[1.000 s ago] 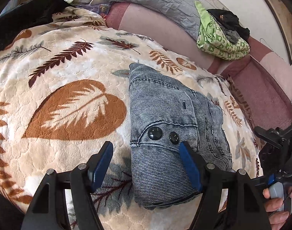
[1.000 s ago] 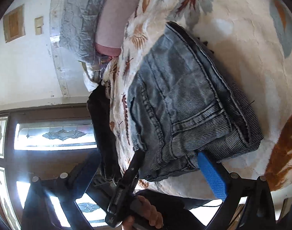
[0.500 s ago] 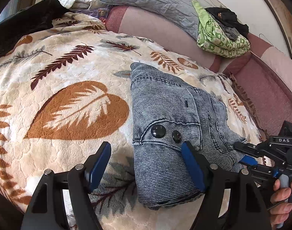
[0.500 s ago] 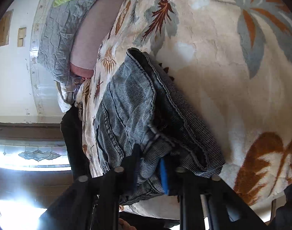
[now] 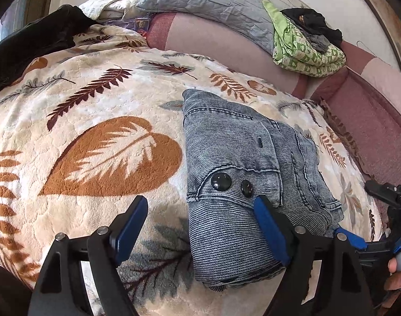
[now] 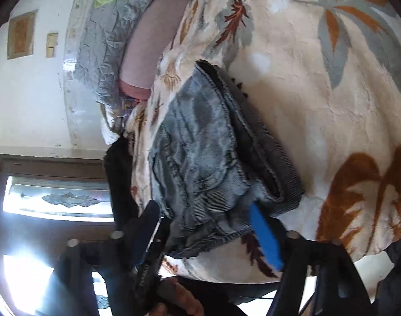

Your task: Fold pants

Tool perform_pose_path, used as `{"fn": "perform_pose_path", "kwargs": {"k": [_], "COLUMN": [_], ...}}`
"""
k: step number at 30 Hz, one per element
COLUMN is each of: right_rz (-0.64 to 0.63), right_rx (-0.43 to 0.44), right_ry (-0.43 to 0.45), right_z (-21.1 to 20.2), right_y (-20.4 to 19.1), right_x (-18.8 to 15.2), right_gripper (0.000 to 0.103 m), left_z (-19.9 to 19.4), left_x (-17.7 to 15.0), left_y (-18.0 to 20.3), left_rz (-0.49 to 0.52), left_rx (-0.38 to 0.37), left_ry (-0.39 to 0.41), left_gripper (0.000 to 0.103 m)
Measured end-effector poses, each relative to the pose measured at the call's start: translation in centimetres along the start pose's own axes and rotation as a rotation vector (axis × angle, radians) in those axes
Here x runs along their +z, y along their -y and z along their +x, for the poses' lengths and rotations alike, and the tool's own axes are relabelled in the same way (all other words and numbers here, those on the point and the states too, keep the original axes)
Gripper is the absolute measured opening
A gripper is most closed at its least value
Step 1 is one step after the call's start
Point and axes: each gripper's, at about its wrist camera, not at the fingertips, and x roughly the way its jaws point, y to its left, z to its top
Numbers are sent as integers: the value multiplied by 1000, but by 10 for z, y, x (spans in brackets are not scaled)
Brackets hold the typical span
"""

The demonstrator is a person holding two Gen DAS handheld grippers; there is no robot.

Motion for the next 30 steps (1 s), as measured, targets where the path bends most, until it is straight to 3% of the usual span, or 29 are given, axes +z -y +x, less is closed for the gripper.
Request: {"fn": "perform_pose_path", "kwargs": {"k": [8, 9, 10, 12, 20, 23, 25, 30], "right_rz": [72, 61, 43, 35, -197, -168, -116, -151], "right_rx": [-59, -74, -97, -127, -190, -249, -241, -250], "right_ry": [-10, -4, 0, -7, 64, 36, 0, 14], "right_z": [20, 21, 22, 26, -4, 7, 21, 21], "right_y": [6, 3, 1, 3, -46, -18, 6, 1], "right_x": [4, 6, 8, 12, -6, -9, -6, -8], "right_gripper": [77, 62, 34, 12, 3, 3, 3, 3], "left_z": [1, 0, 0, 0, -1, -1, -5, -41], "left_x": [0, 0, 0, 0, -1, 0, 0, 14], "left_y": [1, 1, 2, 2, 3, 4, 6, 12], "left_rz": [4, 7, 11, 15, 29, 26, 42, 51], "left_rx": [-1, 2, 5, 6, 14, 6, 12, 75], "left_ry": [2, 5, 7, 8, 16, 5, 13, 193], "left_gripper": [84, 84, 84, 84, 85, 86, 86, 86]}}
